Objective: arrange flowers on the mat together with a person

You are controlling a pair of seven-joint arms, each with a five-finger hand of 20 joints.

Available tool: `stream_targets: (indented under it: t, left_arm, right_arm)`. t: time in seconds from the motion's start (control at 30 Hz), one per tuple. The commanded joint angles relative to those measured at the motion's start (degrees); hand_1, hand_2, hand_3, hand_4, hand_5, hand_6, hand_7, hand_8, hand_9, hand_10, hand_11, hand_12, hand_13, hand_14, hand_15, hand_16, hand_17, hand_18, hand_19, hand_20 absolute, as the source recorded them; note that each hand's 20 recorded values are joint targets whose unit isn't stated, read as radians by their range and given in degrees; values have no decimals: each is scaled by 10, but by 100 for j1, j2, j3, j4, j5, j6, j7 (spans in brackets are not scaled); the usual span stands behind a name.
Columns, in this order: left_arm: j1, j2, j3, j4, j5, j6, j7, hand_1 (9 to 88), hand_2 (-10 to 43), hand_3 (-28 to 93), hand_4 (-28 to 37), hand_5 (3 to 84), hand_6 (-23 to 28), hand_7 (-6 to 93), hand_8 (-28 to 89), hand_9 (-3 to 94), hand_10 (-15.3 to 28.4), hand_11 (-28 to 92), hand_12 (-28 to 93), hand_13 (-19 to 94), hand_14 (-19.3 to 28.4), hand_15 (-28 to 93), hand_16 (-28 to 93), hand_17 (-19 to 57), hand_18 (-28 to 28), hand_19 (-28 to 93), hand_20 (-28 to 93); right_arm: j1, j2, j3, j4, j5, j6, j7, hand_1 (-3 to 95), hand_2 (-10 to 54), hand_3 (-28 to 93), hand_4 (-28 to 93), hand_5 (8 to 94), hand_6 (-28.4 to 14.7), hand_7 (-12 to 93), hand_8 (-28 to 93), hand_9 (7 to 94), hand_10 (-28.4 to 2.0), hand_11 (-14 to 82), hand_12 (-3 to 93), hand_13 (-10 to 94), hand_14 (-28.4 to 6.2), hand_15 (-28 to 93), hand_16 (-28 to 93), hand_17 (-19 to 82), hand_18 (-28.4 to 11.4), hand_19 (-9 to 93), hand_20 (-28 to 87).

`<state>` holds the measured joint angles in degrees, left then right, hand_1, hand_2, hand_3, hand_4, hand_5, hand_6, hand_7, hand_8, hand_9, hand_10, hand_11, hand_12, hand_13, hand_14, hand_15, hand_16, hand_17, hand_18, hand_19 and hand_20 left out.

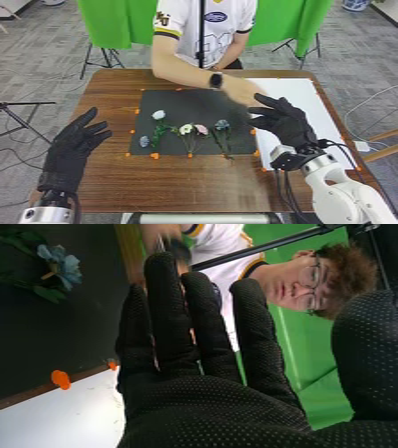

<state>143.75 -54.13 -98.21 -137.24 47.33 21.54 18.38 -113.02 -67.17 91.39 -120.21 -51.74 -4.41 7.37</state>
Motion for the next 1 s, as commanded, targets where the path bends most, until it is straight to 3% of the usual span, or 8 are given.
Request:
stream_targets:
  t: [0.03,0.43,0.77,1.0]
  left_arm:
    - [18,-66,49,-2,11,36,-82,188,47,777,-283,336,63,147,-104,325,192,249,111,223,267,538,-91,-102,221,473,144]
    - [80,-60,41,-3,-14,90,-28,189,48,779,-283,348,73,150,-102,326,193,249,112,224,268,541,-93,-102,220,475,142]
    - [21,45,80,44,-60,80,130,189,48,779,-283,347,72,150,-103,327,194,252,112,225,268,543,-94,-102,221,476,142]
    - [25,23,86,65,-38,32,146,190,48,779,-283,345,71,151,-103,328,194,256,113,225,268,542,-95,-102,220,476,141]
  right_arm:
    - [-54,-88,24,-58,20,50,-16,203,53,704,-282,479,-6,121,-109,502,-167,156,150,441,-178,501,103,110,-193,567,190]
    - [-52,-68,16,-61,-28,91,-31,203,55,704,-282,482,-7,120,-110,504,-167,156,150,441,-179,507,102,110,-192,568,191]
    - [22,-25,-66,-31,-32,33,-114,203,57,701,-282,483,-6,121,-110,505,-168,158,149,440,-179,510,100,110,-191,569,192]
    - [25,-3,-99,-20,-22,37,-115,203,59,700,-282,483,-6,121,-110,505,-167,157,149,440,-178,511,100,110,-192,569,192]
